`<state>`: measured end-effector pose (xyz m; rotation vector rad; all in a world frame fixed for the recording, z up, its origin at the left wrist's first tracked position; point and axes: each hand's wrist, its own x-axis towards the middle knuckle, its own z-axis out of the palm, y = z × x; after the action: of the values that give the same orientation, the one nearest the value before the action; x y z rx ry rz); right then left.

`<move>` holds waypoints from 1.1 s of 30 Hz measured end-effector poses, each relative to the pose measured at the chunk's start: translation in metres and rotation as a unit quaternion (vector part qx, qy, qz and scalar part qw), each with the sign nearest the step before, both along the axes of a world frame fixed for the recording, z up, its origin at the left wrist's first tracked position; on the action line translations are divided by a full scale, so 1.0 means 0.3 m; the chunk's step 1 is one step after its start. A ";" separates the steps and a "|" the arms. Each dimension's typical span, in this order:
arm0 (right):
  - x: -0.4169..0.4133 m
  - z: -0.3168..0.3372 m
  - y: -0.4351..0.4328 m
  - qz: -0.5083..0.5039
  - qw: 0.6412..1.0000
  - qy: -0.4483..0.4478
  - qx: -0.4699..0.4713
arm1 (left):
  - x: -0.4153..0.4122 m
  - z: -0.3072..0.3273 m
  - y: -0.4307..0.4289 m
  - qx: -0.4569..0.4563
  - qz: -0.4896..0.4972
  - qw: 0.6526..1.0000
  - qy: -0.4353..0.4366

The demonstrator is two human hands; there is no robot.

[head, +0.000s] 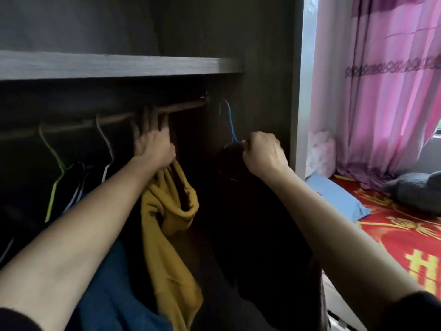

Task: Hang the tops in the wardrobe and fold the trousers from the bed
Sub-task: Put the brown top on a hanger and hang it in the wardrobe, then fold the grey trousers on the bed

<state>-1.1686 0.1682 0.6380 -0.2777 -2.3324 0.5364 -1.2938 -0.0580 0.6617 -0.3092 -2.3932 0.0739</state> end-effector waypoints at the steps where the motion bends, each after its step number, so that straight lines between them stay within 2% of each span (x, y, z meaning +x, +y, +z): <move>1: -0.041 0.017 -0.013 0.011 1.000 -0.001 -0.009 | -0.017 0.014 -0.022 0.004 0.012 1.000 -0.004; 5: -0.189 0.073 -0.065 0.047 0.998 0.029 -0.027 | -0.050 0.009 -0.074 -0.027 0.014 0.999 0.042; 9: -0.311 0.121 -0.117 0.085 0.995 0.017 -0.052 | -0.067 0.010 -0.062 -0.013 0.015 0.998 0.052; 12: -0.375 0.150 -0.148 0.137 0.988 -0.029 -0.066 | -0.081 0.005 -0.062 -0.031 0.026 0.998 0.045; 15: -0.410 0.130 -0.176 0.177 0.975 -0.123 -0.058 | -0.083 0.008 -0.074 -0.038 0.024 0.998 0.044; 17: -0.413 0.083 -0.191 0.184 0.971 -0.143 -0.061 | -0.081 0.012 -0.076 -0.031 0.017 0.999 0.039; 20: -0.385 0.010 -0.205 0.185 0.972 -0.124 -0.075 | -0.070 0.024 -0.078 -0.008 -0.001 1.000 0.012; 23: -0.321 -0.026 -0.200 0.171 0.978 -0.114 -0.029 | -0.032 0.042 -0.094 0.025 -0.041 0.999 -0.013; 26: -0.227 -0.076 -0.181 0.147 0.986 -0.078 0.028 | 0.069 -0.007 -0.113 0.097 -0.066 0.993 0.031; 31: 0.040 -0.327 -0.168 0.113 0.990 0.078 0.028 | 0.321 -0.307 -0.104 0.165 -0.130 0.971 0.114; 33: 0.166 -0.495 -0.168 0.082 0.992 0.083 0.047 | 0.430 -0.482 -0.079 0.169 -0.148 0.968 0.110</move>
<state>-1.1189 0.1179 0.4895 0.0031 -2.2217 0.5064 -1.1649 -0.0817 0.5170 -0.4652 -2.0700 -0.4120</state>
